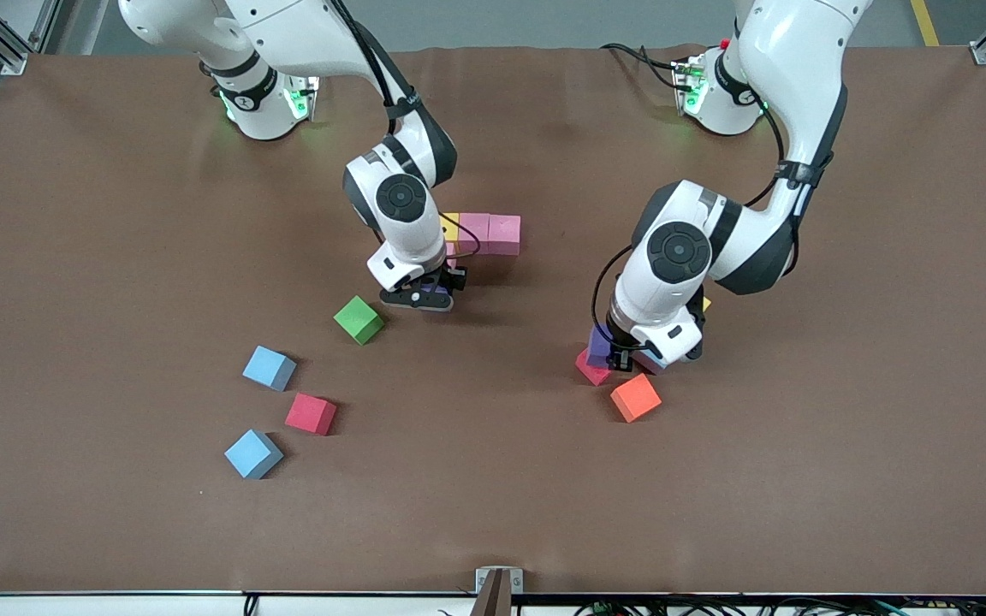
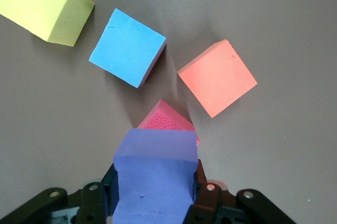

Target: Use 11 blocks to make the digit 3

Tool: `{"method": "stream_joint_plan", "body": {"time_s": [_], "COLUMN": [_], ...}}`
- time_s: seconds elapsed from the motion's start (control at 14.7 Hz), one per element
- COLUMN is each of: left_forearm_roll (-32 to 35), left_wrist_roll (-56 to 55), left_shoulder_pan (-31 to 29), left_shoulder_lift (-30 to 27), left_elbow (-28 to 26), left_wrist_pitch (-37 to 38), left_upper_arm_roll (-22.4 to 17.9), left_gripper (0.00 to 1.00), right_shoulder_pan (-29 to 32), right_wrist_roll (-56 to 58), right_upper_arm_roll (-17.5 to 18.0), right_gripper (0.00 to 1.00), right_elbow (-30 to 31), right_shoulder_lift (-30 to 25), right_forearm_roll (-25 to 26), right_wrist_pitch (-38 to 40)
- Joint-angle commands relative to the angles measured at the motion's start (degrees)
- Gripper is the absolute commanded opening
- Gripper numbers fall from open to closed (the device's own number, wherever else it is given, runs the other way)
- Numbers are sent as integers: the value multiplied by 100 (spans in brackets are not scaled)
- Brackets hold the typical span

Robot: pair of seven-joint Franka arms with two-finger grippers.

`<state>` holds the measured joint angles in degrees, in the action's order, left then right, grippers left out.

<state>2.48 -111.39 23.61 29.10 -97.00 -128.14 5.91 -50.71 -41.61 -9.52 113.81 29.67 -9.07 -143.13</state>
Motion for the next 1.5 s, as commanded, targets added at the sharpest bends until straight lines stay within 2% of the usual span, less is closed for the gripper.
{"method": "stream_joint_plan", "body": {"time_s": [0.0,1.43], "left_forearm_roll": [-72,-72], "left_wrist_roll": [21,-32], "left_shoulder_pan": [-15,3], "left_shoulder_lift": [79,202], "left_elbow": [137,330], "left_wrist_pitch": [97,97], "left_upper_arm_roll": [15,15], "left_gripper": [32,32], "right_shoulder_pan": [-88,-79], "right_wrist_roll": [-93,-93], "right_upper_arm_roll": [-50,-58], "right_gripper": [1,1], "right_elbow": [283,291], "right_shoulder_lift": [-242,-233], "right_forearm_roll": [-24,-24], "right_wrist_pitch": [-39,-48]}}
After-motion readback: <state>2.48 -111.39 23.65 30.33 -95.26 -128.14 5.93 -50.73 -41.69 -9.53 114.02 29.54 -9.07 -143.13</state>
